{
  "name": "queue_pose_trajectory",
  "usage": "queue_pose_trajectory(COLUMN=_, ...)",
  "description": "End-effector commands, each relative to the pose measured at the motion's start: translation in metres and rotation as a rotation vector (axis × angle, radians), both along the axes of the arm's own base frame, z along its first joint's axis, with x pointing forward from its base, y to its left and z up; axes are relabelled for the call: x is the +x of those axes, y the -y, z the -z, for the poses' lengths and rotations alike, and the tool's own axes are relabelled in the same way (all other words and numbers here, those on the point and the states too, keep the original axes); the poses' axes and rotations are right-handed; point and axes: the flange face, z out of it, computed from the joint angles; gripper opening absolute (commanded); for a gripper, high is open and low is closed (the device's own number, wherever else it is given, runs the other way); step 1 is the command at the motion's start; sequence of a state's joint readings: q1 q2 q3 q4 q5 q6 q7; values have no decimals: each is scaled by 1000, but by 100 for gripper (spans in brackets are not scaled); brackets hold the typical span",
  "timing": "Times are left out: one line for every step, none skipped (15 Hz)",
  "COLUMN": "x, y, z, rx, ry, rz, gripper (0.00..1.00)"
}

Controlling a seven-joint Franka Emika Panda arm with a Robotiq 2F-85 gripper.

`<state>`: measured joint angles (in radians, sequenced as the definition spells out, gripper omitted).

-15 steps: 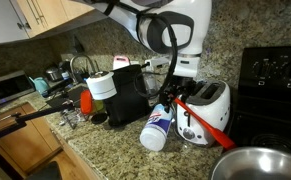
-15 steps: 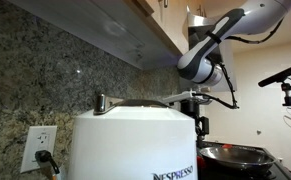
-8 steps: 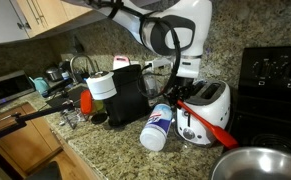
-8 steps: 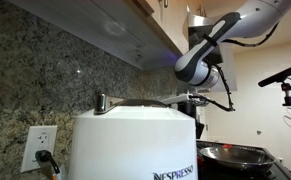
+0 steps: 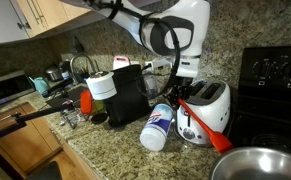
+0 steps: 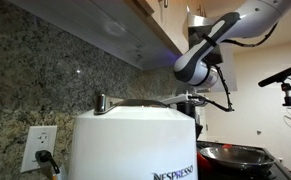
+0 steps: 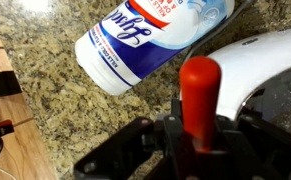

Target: Use the orange spatula to stir the pan

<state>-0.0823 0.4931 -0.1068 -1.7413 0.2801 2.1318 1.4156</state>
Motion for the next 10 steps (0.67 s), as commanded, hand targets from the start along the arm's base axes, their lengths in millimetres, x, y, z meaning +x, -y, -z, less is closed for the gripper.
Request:
queue_pose_trajectory(x=-3, y=-1, z=-23, rx=-26, ry=17, rz=-6, gripper=2)
queue_pose_trajectory(x=-4, y=-1, z=-28, rx=-33, ry=27, rz=-6, gripper=2)
queue_pose_trajectory(x=-5, y=0, z=-34, rx=-40, ry=34, rz=-6, gripper=2)
queue_pose_trajectory(x=-6, y=1, z=-40, rx=-53, ry=44, rz=-12, gripper=2)
queue_pose_trajectory(x=-6, y=1, z=-45, rx=-62, ry=50, rz=-16, gripper=2)
queue_pose_trajectory(x=-4, y=1, z=-48, rx=-69, ry=49, rz=-22, gripper=2)
queue_pose_trajectory(x=-3, y=1, z=-49, rx=-64, ry=44, rz=-29, gripper=2)
queue_pose_trajectory(x=-3, y=0, z=-47, rx=-67, ry=37, rz=-35, gripper=34)
queue_pose_trajectory(x=-3, y=0, z=-45, rx=-59, ry=32, rz=-44, gripper=35)
queue_pose_trajectory(x=-3, y=1, z=-41, rx=-56, ry=25, rz=-43, gripper=42)
